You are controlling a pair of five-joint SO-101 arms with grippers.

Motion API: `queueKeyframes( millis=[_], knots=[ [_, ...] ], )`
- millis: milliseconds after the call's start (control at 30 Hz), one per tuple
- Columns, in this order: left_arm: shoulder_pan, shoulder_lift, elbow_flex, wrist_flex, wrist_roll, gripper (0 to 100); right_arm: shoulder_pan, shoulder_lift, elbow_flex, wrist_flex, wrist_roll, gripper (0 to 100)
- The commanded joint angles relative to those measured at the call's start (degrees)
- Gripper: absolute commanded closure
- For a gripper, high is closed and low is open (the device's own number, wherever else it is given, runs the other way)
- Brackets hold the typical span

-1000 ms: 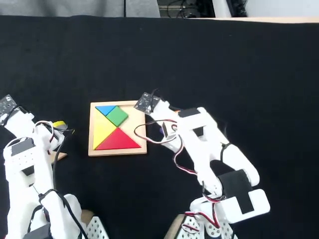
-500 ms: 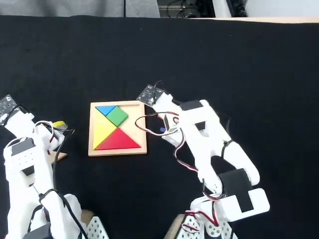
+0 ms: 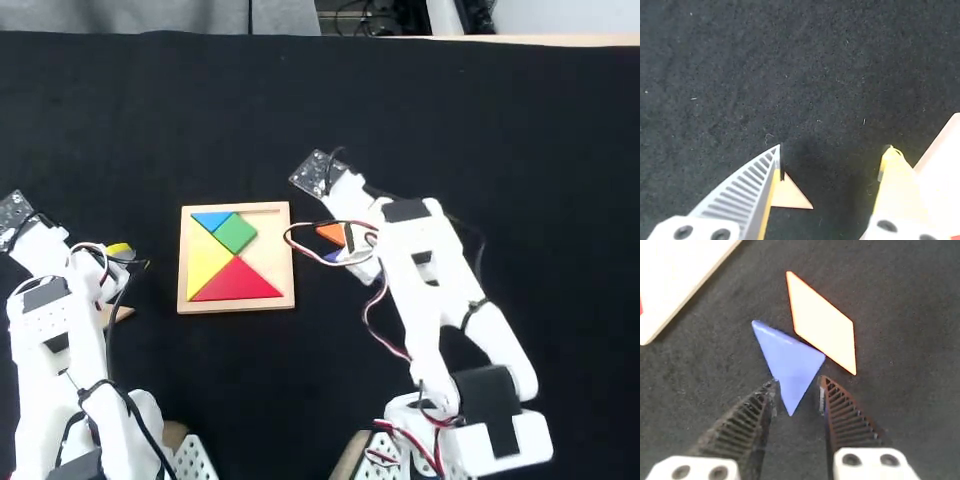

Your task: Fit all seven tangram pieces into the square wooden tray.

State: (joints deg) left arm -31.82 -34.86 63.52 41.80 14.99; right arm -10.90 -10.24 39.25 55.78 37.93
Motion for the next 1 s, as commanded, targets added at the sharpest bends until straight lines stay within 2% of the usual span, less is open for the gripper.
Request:
queueKeyframes(
  millis=[0, 100, 367, 533, 700, 967],
  knots=[
    [-0.48, -1.58, -0.48, -0.88, 0.35, 69, -3.78, -1.27, 1.10, -1.67, -0.09, 86.9],
    [-0.48, -1.49, -0.40, -0.88, 0.35, 69, -4.48, 2.07, 0.40, -2.81, -0.18, 86.9],
    [-0.48, -1.49, -0.40, -0.88, 0.35, 69, 0.53, 3.74, -2.95, 0.26, -0.70, 86.3],
    [-0.48, -1.49, -0.48, -0.88, 0.35, 69, -0.88, 3.91, -0.92, -0.26, -0.70, 76.6],
    [-0.48, -1.41, -0.48, -0.88, 0.35, 69, -3.08, 4.00, 1.10, -4.84, -0.70, 76.9],
    [-0.48, -1.41, -0.40, -0.88, 0.35, 69, -2.81, 4.00, 1.01, -5.10, 1.14, 76.8]
  ],
)
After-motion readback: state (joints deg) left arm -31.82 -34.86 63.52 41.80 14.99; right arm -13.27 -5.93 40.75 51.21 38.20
